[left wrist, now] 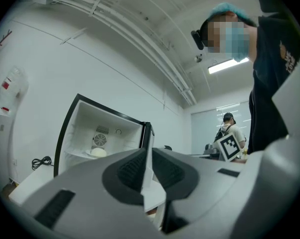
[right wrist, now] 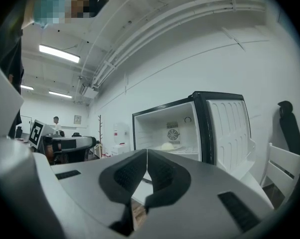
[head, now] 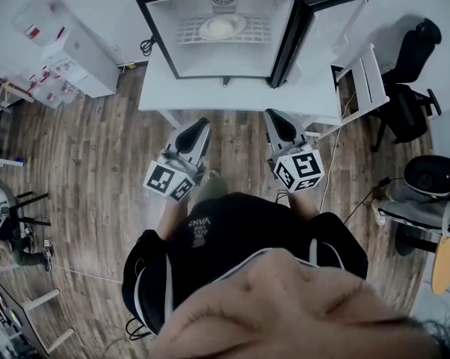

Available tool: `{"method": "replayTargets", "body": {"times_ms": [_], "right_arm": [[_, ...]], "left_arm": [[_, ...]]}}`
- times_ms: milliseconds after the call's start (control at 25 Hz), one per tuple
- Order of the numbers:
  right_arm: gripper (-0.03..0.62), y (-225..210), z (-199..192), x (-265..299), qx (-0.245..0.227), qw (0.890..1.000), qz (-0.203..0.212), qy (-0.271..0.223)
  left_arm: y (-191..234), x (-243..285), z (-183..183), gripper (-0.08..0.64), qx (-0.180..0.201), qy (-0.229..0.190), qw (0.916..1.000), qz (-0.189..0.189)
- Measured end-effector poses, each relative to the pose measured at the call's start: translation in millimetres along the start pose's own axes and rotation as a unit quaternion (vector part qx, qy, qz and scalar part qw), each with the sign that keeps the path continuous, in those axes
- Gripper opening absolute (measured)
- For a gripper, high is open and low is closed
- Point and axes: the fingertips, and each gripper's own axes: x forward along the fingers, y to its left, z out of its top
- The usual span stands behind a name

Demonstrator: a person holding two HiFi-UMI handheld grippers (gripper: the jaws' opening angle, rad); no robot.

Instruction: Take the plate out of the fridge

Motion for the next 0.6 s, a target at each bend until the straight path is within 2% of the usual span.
{"method": "replayTargets", "body": {"times_ms": [600], "right_arm": [[0.012,-22.2,9.9,69.6,-0.006,1.0,-0.011,0.0]], "left_arm": [[58.5,48.7,5.1,0.049,-0.009,0.0,0.9996,-0.026]]}}
